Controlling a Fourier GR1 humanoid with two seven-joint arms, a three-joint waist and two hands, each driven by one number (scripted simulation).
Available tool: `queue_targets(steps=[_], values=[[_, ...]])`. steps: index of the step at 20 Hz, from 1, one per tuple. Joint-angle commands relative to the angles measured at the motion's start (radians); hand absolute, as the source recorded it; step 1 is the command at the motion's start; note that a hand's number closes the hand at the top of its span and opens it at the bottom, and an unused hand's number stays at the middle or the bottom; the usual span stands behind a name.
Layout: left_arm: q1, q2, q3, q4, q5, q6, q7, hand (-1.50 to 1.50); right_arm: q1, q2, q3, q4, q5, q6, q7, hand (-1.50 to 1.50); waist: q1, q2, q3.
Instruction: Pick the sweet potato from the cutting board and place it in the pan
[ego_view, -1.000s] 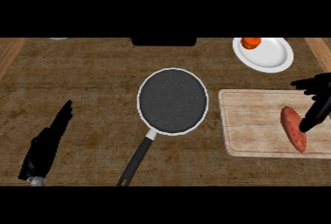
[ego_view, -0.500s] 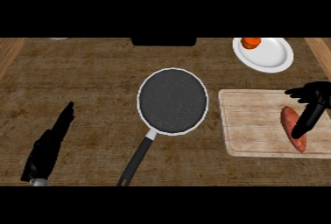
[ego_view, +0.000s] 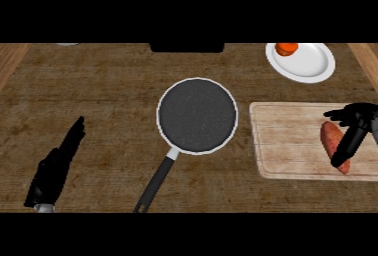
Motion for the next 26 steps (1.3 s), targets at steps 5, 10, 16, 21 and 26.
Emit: queue_targets(steps=[5, 10, 16, 21, 26], values=[[-0.034, -0.053, 0.015, 0.077, -0.044, -0.019, -0.028, 0.00, 0.057, 0.070, -0.041, -0.013, 0.085, -0.027, -0.001, -1.50, -0.007, 0.000, 0.000], [-0.007, -0.052, 0.035, -0.010, -0.050, -0.024, 0.017, 0.00, 0.081, 0.076, -0.092, 0.001, 0.124, -0.065, -0.099, 1.50, -0.005, -0.001, 0.000], [0.041, -0.055, 0.031, -0.017, -0.078, -0.034, -0.023, 0.00, 0.086, 0.130, -0.149, -0.011, 0.081, -0.062, -0.038, 1.50, -0.003, -0.001, 0.000], [0.025, -0.022, 0.082, -0.022, -0.037, -0.071, 0.010, 0.00, 0.259, 0.198, -0.051, -0.336, 0.212, -0.251, 0.015, 1.50, -0.023, -0.009, -0.001], [-0.015, -0.048, 0.077, -0.019, -0.050, -0.043, 0.056, 0.00, 0.432, 0.244, 0.108, -0.642, 0.434, -0.431, 0.107, 1.50, -0.043, -0.014, -0.002]])
